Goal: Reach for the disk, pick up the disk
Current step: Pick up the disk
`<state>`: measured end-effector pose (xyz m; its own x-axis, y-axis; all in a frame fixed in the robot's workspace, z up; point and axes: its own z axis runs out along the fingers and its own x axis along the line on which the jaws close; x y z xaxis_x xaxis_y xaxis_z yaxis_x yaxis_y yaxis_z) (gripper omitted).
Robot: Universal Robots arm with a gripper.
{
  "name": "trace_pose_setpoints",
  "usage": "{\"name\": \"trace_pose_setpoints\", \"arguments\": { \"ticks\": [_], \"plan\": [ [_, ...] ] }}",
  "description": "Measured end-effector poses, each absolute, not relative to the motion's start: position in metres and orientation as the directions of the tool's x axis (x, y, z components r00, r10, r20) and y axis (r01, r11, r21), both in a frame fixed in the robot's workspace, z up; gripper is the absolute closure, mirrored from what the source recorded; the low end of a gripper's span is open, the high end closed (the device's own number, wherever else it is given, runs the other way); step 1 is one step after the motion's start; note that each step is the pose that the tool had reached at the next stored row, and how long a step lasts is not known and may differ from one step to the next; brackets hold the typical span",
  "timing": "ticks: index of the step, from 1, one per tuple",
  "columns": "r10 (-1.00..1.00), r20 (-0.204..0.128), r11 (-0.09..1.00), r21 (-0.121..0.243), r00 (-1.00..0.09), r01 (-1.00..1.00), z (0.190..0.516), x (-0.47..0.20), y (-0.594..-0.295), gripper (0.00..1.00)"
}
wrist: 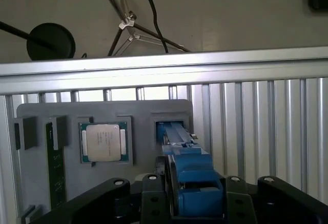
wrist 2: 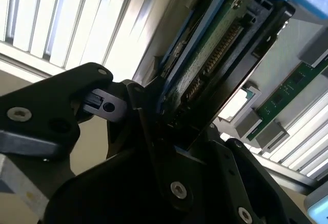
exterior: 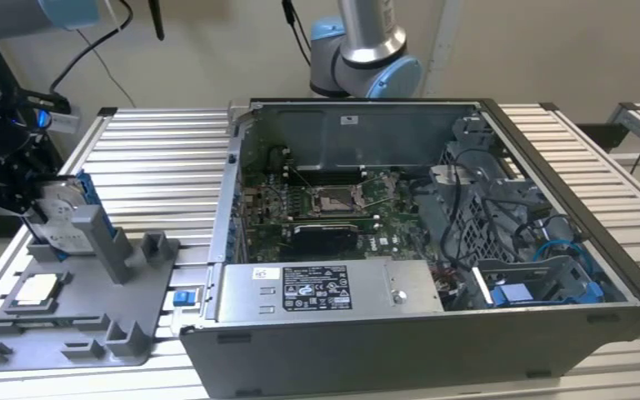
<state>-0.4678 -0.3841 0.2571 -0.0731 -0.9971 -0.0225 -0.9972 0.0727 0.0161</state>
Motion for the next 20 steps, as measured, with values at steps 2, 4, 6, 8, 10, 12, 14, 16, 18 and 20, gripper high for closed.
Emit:
{"name": "trace_pose_setpoints", "arguments": {
  "ticks": [2, 4, 6, 8, 10, 12, 14, 16, 18, 20],
  "plan": [
    [-0.997, -0.026, 0.072, 0.017, -0.073, -0.997, 0.2572, -0.4678, -0.3845, 1.00],
    [-0.997, -0.024, 0.073, 0.016, -0.073, -0.997, 0.2571, -0.4678, -0.3841, 1.00],
    [-0.997, -0.007, 0.073, 0.015, -0.073, -0.997, 0.2571, -0.4679, -0.3842, 1.00],
    [-0.997, -0.004, 0.073, 0.015, -0.073, -0.997, 0.2571, -0.4678, -0.3844, 1.00],
    [-0.997, -0.006, 0.073, 0.015, -0.073, -0.997, 0.2572, -0.4678, -0.3845, 1.00],
    [-0.997, -0.008, 0.073, 0.015, -0.073, -0.997, 0.2571, -0.4678, -0.3844, 1.00],
    [-0.997, -0.004, 0.073, 0.015, -0.073, -0.997, 0.2571, -0.4679, -0.3842, 1.00],
    [-0.997, 0.000, 0.073, 0.014, -0.073, -0.997, 0.2574, -0.4679, -0.3843, 1.00],
    [-0.997, -0.005, 0.073, 0.014, -0.073, -0.997, 0.2581, -0.4676, -0.3846, 1.00],
    [-0.997, -0.016, 0.072, 0.015, -0.073, -0.997, 0.2587, -0.4677, -0.3844, 1.00]
  ]
}}
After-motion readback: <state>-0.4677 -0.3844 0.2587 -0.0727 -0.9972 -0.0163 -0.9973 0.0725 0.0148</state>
